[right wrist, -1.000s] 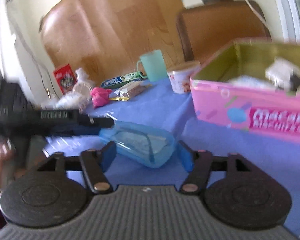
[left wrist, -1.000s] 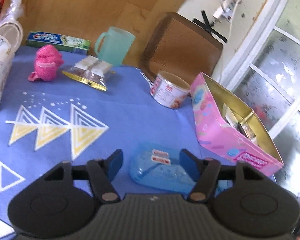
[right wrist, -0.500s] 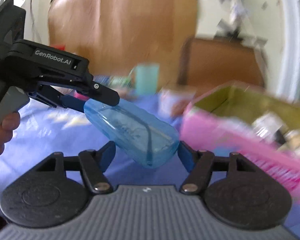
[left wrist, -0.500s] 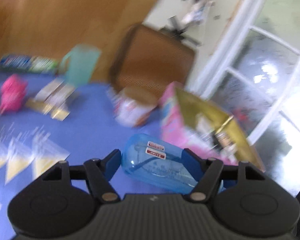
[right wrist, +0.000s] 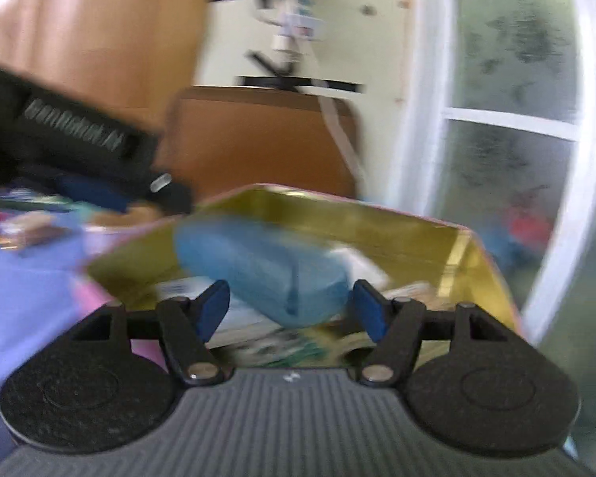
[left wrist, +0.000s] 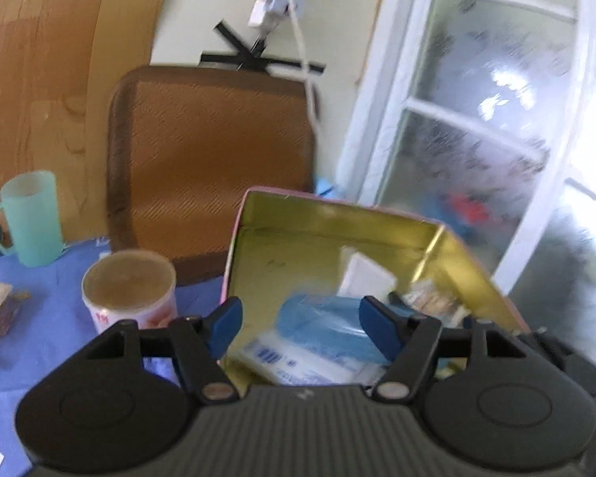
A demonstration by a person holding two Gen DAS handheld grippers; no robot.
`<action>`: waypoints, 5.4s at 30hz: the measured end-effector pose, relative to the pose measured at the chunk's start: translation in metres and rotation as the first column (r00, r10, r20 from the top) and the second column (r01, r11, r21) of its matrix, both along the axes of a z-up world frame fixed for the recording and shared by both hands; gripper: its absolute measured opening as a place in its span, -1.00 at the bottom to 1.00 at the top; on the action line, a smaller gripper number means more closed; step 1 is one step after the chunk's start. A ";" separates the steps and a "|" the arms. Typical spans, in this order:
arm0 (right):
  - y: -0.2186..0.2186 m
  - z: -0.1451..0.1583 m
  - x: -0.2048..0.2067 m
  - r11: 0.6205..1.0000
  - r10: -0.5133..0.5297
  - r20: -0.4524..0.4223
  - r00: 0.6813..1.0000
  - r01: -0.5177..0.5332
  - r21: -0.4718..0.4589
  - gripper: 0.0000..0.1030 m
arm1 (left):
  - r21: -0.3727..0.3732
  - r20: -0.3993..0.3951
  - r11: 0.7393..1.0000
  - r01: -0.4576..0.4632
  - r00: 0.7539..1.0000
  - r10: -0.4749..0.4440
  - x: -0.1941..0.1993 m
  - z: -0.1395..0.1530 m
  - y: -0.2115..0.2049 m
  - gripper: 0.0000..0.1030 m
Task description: Organize soft objects
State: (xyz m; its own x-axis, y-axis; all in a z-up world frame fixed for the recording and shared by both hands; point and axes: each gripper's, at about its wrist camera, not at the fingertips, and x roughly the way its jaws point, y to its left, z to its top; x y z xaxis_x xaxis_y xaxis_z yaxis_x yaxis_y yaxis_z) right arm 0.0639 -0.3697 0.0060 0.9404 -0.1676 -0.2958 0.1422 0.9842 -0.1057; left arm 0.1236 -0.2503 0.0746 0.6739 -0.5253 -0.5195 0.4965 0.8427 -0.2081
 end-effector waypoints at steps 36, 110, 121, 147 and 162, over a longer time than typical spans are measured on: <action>0.029 0.006 -0.078 0.872 0.016 0.080 0.997 -0.053 0.486 0.37 | 0.174 0.037 0.981 -0.089 0.996 0.083 -0.085 -0.031 0.089 0.34; 0.107 0.003 -0.054 0.920 0.092 0.085 0.992 -0.117 0.374 0.38 | 0.147 0.104 0.946 -0.290 0.955 0.277 -0.064 -0.052 0.190 0.68; 0.139 0.006 -0.034 0.922 0.180 0.065 0.982 -0.191 0.338 0.39 | 0.140 0.093 0.914 -0.380 0.925 0.370 -0.053 -0.058 0.232 0.68; 0.173 -0.019 -0.010 0.916 0.286 0.058 0.956 -0.291 0.278 0.44 | 0.017 0.104 0.895 -0.445 0.891 0.441 -0.057 -0.061 0.253 0.71; 0.168 -0.020 -0.012 0.898 0.299 0.085 0.950 -0.310 0.313 0.47 | 0.010 0.106 0.895 -0.445 0.891 0.442 -0.056 -0.061 0.254 0.74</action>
